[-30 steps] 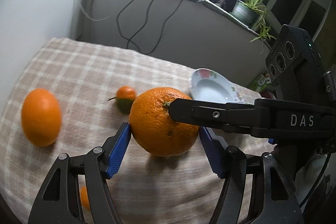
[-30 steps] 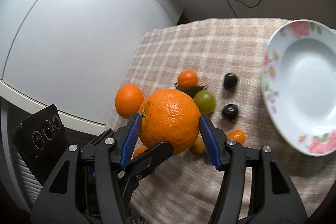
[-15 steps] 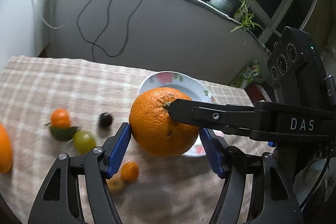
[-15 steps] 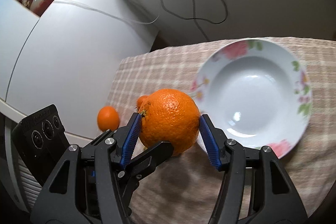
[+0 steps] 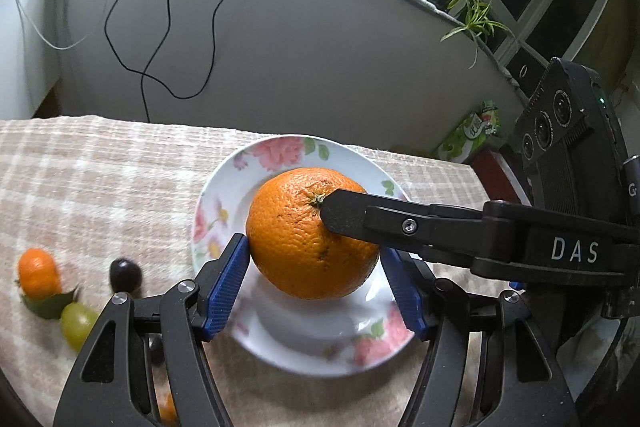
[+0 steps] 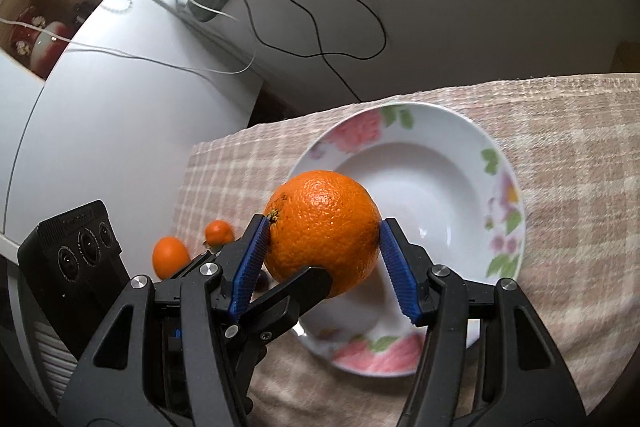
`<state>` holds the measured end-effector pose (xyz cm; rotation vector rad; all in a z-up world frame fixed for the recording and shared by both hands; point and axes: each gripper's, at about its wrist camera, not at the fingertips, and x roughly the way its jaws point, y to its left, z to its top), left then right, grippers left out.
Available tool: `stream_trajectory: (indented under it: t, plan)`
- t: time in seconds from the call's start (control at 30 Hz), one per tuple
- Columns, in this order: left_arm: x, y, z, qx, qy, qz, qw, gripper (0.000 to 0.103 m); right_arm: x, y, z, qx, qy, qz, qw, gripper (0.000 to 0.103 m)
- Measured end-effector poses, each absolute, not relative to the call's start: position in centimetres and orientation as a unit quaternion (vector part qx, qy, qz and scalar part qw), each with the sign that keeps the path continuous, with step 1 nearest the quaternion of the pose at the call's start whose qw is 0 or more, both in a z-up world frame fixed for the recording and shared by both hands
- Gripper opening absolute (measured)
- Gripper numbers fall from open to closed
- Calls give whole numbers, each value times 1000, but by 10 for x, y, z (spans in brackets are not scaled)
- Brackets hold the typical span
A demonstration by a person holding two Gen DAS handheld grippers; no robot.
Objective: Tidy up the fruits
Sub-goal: 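Carry the large orange with the right tool over the white plate and lower it, then open the right tool to release the orange on the plate and withdraw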
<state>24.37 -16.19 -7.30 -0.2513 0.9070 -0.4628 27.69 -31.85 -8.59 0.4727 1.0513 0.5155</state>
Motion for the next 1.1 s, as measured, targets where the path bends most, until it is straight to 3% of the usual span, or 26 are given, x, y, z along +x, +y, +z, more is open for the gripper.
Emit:
stream_trajectory:
  t: [0.73, 0.9, 1.1]
  plan:
    - [265, -176, -79, -97, 441, -209, 867, 68, 303, -325, -97, 202, 485, 229, 819, 62]
    - [266, -179, -77, -91, 440, -204, 870, 68, 300, -321, -90, 189, 477, 224, 829, 74]
    - [260, -175, -68, -87, 431, -199, 876, 68, 295, -322, -83, 180, 469, 222, 836, 74]
